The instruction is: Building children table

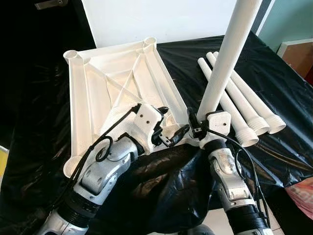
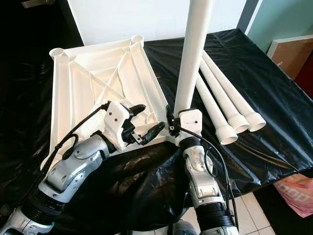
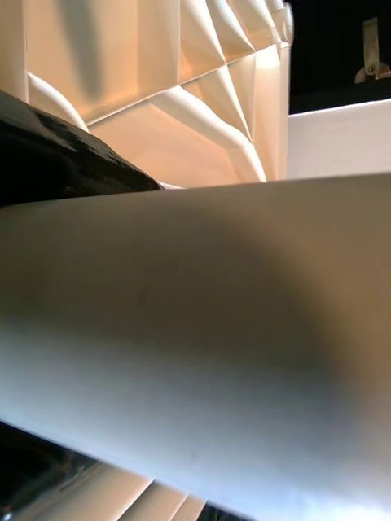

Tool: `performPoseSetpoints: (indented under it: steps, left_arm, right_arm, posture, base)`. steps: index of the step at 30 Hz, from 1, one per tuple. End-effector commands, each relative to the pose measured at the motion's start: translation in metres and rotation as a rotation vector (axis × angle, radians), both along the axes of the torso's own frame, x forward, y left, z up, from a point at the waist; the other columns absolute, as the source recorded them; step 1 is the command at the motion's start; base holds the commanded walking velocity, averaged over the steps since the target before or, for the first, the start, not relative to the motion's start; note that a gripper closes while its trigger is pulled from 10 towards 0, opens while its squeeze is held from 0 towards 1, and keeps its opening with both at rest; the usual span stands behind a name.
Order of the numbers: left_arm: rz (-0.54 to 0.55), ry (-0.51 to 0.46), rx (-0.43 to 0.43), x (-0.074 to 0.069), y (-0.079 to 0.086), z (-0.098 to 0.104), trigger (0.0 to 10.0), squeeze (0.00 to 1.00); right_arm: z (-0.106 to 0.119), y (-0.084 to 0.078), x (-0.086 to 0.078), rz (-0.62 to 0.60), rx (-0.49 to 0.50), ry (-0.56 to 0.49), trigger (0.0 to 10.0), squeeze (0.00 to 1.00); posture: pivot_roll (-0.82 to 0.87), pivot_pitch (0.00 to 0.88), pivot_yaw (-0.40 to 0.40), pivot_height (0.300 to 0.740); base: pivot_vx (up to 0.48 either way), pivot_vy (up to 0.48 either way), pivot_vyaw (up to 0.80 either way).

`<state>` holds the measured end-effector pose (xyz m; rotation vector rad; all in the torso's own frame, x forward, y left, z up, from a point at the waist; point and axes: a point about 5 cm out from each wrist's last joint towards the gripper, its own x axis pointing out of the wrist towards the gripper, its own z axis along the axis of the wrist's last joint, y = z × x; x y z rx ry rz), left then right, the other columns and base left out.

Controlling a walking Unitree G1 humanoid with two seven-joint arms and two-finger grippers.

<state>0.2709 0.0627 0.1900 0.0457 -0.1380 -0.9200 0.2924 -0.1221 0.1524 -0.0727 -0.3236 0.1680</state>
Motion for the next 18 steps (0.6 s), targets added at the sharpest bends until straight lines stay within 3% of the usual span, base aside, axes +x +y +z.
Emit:
performPoseSetpoints:
  steps: [1, 6, 7, 15, 18]
  left_arm:
    - [-0.19, -0.004, 0.004, -0.006, -0.004, 0.005, 10.0, 1.0]
    - [-0.196, -0.029, 0.005, -0.005, -0.002, 0.01, 10.0, 1.0]
    - [-0.202, -0.034, 0.005, -0.003, 0.0, 0.013, 10.0, 0.0]
    - [-0.271, -0.029, -0.021, -0.004, 0.004, 0.024, 10.0, 0.0]
    - [-0.399, -0.024, -0.062, -0.012, -0.003, 0.035, 10.0, 0.0]
  right_arm:
    - [0.009, -0.007, 0.002, -0.024, 0.001, -0.007, 10.0, 0.0]
    - [0.018, -0.012, 0.005, -0.029, -0.001, -0.01, 10.0, 0.0]
    - [0.023, -0.016, 0.008, -0.024, -0.002, -0.009, 10.0, 0.0]
    - [0.034, -0.021, 0.015, 0.07, -0.019, 0.03, 10.0, 0.0]
    - [0.035, -0.022, 0.019, 0.269, -0.102, 0.114, 10.0, 0.0]
  posture:
    - [0.02, 0.093, -0.011, 0.74]
    - [0.02, 0.088, -0.017, 0.74]
    - [0.02, 0.084, -0.021, 0.74]
    - [0.02, 0.083, -0.025, 0.74]
    - [0.02, 0.087, -0.028, 0.74]
  base:
    - [0.0, 0.0, 0.0]
    - [0.0, 0.0, 0.0]
    - [0.0, 0.0, 0.0]
    - [0.0, 0.0, 0.0]
    - [0.0, 0.0, 0.0]
